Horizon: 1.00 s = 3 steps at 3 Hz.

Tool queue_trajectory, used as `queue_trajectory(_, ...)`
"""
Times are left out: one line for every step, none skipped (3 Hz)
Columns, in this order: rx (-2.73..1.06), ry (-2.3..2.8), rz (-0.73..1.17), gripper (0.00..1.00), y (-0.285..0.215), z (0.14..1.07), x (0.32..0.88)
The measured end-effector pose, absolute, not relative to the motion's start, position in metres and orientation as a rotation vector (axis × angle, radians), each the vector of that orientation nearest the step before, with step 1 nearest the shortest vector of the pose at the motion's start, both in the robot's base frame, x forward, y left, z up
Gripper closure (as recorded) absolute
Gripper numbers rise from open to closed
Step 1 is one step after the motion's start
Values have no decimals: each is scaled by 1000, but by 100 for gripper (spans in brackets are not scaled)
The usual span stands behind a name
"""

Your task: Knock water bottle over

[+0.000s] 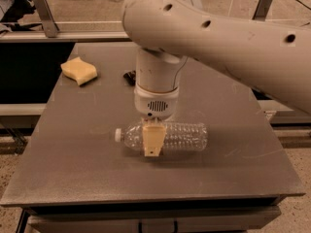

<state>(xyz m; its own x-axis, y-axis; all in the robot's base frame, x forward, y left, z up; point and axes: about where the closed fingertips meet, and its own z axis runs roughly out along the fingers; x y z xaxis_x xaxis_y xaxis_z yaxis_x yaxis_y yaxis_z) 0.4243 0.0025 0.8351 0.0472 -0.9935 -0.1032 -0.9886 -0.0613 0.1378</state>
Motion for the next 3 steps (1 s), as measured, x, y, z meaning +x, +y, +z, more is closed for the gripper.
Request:
queue_trajectory(2295, -2097, -224, 35, 14, 819, 414)
queue_trajectory(2295, -2097, -224, 13, 14, 823, 414)
queue_trajectory(2295, -2097, -224, 0, 14, 827, 414)
